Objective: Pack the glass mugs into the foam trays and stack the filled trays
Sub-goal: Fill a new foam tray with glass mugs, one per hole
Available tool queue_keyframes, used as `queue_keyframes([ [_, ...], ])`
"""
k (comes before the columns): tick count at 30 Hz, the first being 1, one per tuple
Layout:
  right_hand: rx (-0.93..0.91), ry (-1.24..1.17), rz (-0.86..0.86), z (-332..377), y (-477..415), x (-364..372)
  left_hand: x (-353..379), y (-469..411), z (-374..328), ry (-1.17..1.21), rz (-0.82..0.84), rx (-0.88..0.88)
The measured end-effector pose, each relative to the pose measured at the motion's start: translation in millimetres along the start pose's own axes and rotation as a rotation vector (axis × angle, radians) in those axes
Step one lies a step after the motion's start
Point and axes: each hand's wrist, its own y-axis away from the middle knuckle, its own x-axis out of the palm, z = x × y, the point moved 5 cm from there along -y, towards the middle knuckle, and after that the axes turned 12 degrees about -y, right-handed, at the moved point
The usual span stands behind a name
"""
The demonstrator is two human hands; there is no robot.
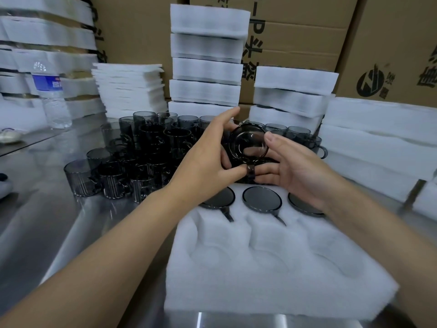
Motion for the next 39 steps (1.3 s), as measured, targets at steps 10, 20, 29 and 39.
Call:
queue_keyframes([
  [10,-0.035,-0.227,-0.064,6.3,-0.2,-6.7,-8.5,3.9,-8.2,0.04,-0.121,-0.028],
  [20,-0.113,-0.091,-0.067,10.3,4.5,-5.0,-11.0,3.2,-0.4,-0.034,-0.214,-0.107],
  [29,-0.147,0.299,-0.051,17.1,12.3,4.9,-28.0,-3.8,4.6,0.028,-0.191,-0.177],
  [39,-0.142,0.545,0.045,25.3,19.0,12.7,-28.5,-6.2,5.8,0.033,-0.049,-0.196],
])
